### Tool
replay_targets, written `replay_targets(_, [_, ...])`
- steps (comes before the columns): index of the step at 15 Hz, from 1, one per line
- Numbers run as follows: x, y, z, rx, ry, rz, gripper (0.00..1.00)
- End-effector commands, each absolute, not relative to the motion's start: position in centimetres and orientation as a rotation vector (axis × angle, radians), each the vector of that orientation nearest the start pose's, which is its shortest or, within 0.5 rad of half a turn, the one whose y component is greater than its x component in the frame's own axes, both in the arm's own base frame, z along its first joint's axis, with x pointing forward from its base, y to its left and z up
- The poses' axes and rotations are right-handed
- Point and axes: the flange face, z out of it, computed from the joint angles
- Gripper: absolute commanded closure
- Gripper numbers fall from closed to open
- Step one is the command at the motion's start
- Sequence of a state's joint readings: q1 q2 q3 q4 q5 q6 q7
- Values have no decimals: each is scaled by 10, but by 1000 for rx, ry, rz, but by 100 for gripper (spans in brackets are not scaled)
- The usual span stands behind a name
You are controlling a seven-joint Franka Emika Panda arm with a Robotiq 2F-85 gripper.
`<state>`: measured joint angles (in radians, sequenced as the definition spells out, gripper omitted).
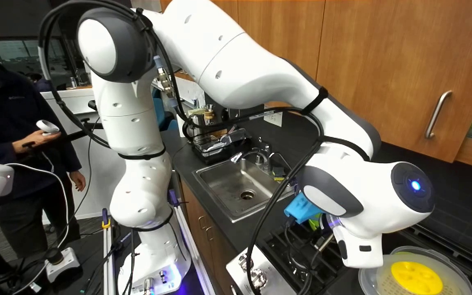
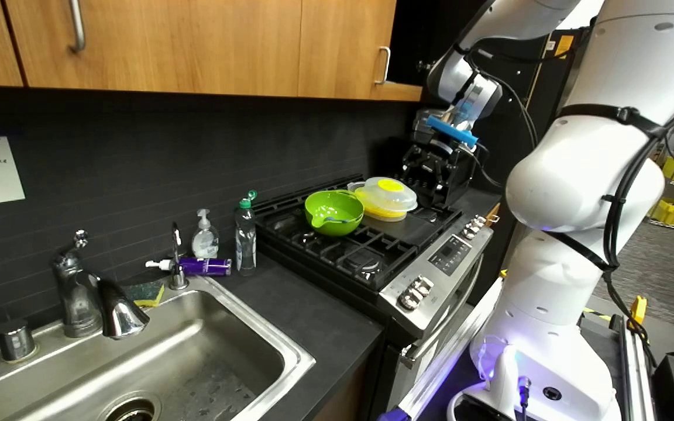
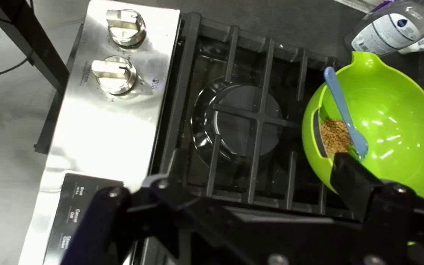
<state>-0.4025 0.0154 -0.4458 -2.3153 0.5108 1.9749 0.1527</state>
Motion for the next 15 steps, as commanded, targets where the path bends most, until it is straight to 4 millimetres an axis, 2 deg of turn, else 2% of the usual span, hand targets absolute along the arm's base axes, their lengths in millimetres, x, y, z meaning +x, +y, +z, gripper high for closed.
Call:
replay_targets(1, [343, -347, 358, -1927, 1561, 152, 0])
replay_targets(3, [341, -365, 383, -1822, 1555, 81, 0])
replay_targets(5, [333, -393, 402, -1720, 1566, -6, 0])
replay_targets(6, [329, -407, 408, -1670, 1578, -65, 0])
replay_targets(8, [320, -434, 405, -1539, 1627, -150, 0])
replay_targets(10, [315, -452, 384, -1384, 1692, -171, 0])
replay_targets(15, [325, -462, 301, -1196, 1790, 91, 0])
